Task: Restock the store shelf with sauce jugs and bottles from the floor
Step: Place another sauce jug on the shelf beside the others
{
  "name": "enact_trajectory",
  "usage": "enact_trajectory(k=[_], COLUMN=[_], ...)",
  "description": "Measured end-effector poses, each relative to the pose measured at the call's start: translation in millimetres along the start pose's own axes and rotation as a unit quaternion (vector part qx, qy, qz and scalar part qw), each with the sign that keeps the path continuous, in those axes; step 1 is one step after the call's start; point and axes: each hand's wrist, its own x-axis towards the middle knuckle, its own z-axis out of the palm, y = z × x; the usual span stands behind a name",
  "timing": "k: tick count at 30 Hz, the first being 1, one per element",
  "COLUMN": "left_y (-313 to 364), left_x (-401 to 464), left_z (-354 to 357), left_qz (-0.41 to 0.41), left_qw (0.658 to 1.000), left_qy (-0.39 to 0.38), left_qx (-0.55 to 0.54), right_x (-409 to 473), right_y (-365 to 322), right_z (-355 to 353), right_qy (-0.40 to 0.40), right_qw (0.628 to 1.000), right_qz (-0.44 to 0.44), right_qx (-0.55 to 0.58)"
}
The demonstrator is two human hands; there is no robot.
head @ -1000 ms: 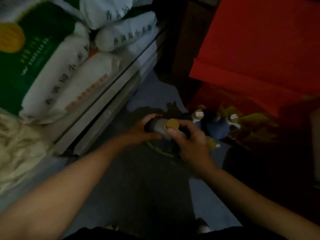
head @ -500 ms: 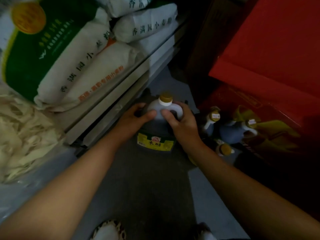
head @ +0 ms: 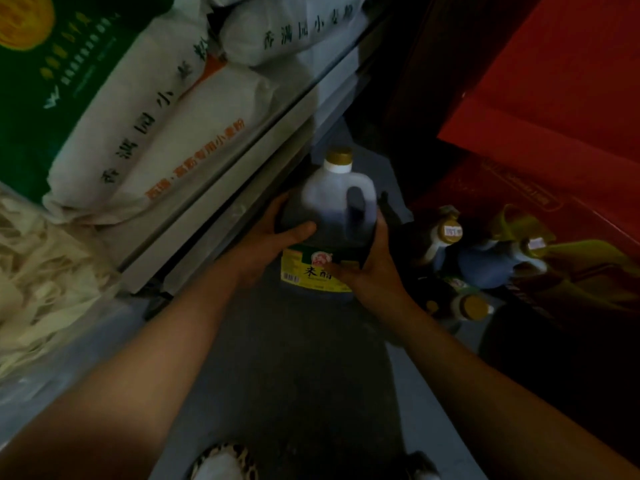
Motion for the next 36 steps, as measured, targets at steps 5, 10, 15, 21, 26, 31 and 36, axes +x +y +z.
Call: enact_trajectory(k=[5,10,15,21,26,31,36], left_y=[-1.9,2.4,10.4,62.9,128.2,200.2,292.8], left_x=[2.8,7.7,-30.3,-91.2,-154.1,-212.5,-262.7], left_z=[-2.8,1.8,12.7,20.3,27.5,29.8,28.8], left_qz=[0.002,-0.039,-0.149,-0.193,-0.244,-0.27,-0.277], left_qw=[0.999,0.997,0.981,0.969,0.956,0.948,0.947], left_qy=[0.016,0.063,0.097,0.088,0.102,0.106,0.104], left_qx=[-0.049,0.005,-0.082,-0.125,-0.128,-0.131,-0.125], right_x=[3.1,5.6,-36.3,-99.1,-152.7,-201.7,-237.0], right_y=[9.6,22.3,6.2,-70.4,-152.1,-230.8,-319.2], right_z=[4.7,8.4,17.5,3.1,-17.3,-41.2,-64.0], right_qy=[0.042,0.042,0.036,0.058,0.061,0.056,0.059], right_qw=[0.999,0.997,0.989,0.978,0.965,0.959,0.952], right_qz=[-0.005,0.035,0.125,0.169,0.223,0.238,0.246], right_qx=[0.001,0.046,0.067,0.107,0.127,0.145,0.175])
